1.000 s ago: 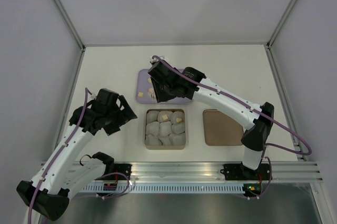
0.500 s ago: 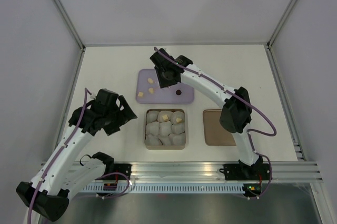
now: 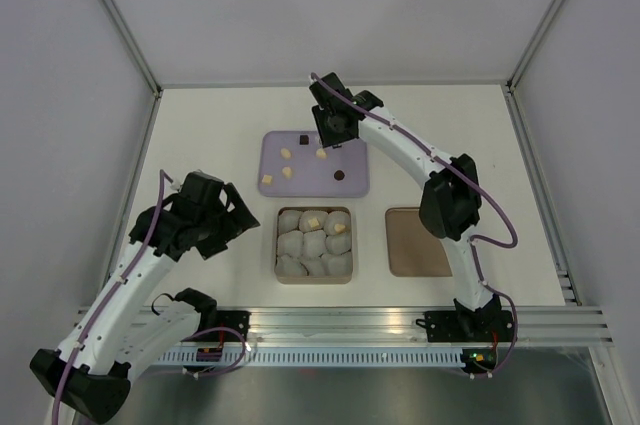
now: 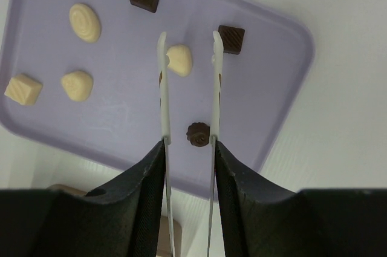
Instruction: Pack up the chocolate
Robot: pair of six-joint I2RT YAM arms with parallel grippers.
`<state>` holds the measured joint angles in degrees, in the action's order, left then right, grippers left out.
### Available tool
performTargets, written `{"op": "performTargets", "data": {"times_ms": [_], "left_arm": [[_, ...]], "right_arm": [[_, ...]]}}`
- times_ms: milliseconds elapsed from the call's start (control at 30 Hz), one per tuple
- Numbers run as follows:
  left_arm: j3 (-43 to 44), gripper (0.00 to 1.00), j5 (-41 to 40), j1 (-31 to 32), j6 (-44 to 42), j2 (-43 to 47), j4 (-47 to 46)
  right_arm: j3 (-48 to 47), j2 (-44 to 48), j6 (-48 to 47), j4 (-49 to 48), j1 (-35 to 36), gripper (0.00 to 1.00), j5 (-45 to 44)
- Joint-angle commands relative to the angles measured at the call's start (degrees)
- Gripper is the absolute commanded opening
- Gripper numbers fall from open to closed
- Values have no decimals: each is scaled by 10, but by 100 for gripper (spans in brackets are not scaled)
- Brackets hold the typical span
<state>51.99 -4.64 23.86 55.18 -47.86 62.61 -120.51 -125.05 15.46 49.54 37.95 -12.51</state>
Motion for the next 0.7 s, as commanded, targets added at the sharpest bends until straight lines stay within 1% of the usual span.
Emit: {"op": "performTargets", "data": {"times_ms": [0, 300, 667], "left_arm": [[-1, 100, -12, -2, 3, -2, -21], [-1, 100, -12, -2, -4, -13, -29], [-6, 100, -12, -2, -7, -15, -33]], "right_arm": [[-29, -11, -23, -32, -1, 43, 35], [-42, -41, -27, -26, -1, 44, 27], [-18, -47, -32, -23, -1, 44, 29]]}}
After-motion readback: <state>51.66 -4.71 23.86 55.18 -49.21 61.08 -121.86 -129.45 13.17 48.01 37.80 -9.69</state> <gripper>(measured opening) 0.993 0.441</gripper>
